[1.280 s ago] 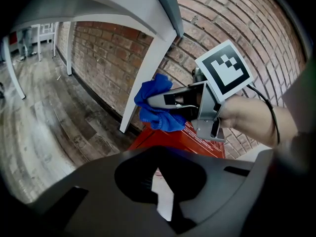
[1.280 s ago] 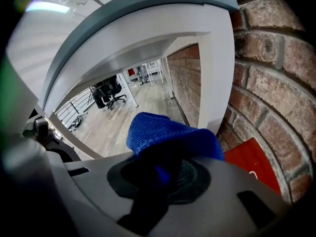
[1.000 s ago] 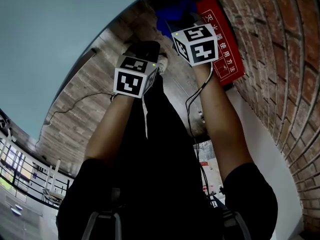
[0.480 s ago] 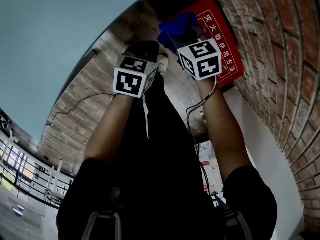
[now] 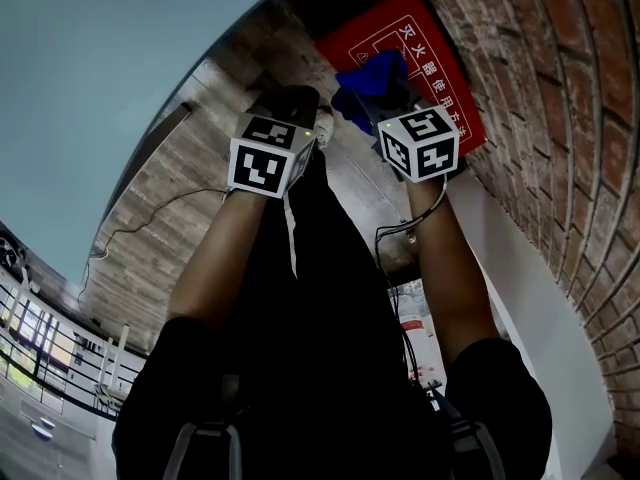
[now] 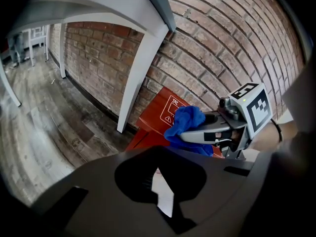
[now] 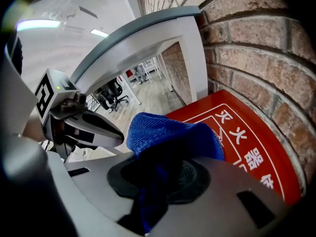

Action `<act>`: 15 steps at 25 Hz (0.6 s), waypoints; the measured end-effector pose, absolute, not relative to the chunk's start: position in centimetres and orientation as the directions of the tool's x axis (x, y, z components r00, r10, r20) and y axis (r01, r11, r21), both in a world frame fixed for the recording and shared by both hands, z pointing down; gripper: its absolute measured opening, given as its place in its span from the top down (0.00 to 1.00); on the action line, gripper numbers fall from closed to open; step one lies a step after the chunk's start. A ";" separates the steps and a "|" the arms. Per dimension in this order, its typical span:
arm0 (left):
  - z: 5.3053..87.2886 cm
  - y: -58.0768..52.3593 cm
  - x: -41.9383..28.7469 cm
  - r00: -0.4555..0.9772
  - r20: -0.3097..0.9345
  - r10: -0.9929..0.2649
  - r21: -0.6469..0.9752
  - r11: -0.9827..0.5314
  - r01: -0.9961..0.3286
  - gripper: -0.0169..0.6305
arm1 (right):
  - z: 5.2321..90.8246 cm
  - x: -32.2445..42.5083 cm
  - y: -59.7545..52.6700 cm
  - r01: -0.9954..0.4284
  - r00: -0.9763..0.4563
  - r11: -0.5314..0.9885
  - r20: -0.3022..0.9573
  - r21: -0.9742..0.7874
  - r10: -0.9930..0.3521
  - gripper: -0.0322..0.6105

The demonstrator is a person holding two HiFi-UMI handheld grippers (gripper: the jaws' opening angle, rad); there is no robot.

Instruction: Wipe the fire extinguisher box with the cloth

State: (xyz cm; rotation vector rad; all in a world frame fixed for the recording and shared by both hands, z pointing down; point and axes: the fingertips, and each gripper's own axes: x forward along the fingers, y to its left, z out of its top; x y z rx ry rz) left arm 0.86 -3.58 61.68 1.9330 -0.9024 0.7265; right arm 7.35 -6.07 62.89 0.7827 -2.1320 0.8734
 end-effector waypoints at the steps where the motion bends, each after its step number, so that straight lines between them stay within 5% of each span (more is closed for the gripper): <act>1: 61.7 -3.5 0.9 0.570 0.761 -0.309 0.455 -0.372 -0.809 0.97 | 62.9 7.9 -5.7 -0.734 -0.572 0.587 0.776 -0.342 -0.264 0.80; 15: 61.8 -2.7 2.8 0.591 0.758 -0.277 0.463 -0.410 -0.786 0.97 | 63.2 14.6 -0.8 -0.804 -0.496 0.499 0.828 -0.323 -0.263 0.80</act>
